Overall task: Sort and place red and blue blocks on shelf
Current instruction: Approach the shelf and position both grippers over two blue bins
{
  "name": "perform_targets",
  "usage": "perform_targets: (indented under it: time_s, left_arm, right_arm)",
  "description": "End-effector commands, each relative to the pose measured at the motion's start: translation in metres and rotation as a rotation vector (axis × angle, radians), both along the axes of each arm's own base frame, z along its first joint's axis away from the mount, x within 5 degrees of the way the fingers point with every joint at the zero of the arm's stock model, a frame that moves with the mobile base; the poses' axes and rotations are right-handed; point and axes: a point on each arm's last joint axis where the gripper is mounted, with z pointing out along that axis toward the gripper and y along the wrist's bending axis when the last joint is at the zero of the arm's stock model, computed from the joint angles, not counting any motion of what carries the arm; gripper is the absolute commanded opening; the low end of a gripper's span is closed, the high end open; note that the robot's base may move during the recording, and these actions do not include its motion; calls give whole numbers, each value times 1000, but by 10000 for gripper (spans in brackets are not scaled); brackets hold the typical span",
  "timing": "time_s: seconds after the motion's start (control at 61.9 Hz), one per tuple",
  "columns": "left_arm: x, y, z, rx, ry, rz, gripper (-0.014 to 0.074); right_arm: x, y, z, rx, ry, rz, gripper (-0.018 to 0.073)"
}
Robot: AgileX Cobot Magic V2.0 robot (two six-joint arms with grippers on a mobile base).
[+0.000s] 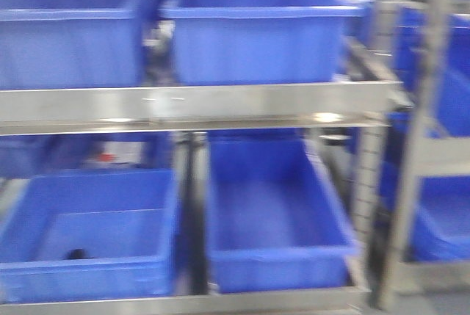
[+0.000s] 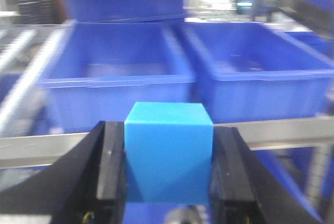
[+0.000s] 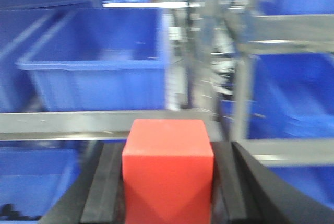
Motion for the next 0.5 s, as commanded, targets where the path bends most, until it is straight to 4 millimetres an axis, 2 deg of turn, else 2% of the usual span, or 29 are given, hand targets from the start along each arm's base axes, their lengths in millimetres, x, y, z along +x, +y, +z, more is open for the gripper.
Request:
perform_targets:
  time_s: [0.0,0.485]
  left_arm:
    - [-1,0,17,-17,-109,3,122]
    - [-1,0,17,-17,-109,3,122]
  right_arm:
    - [-1,-1,17,-11,-112,-11,56]
    - [-1,-1,17,-11,-112,-11,56]
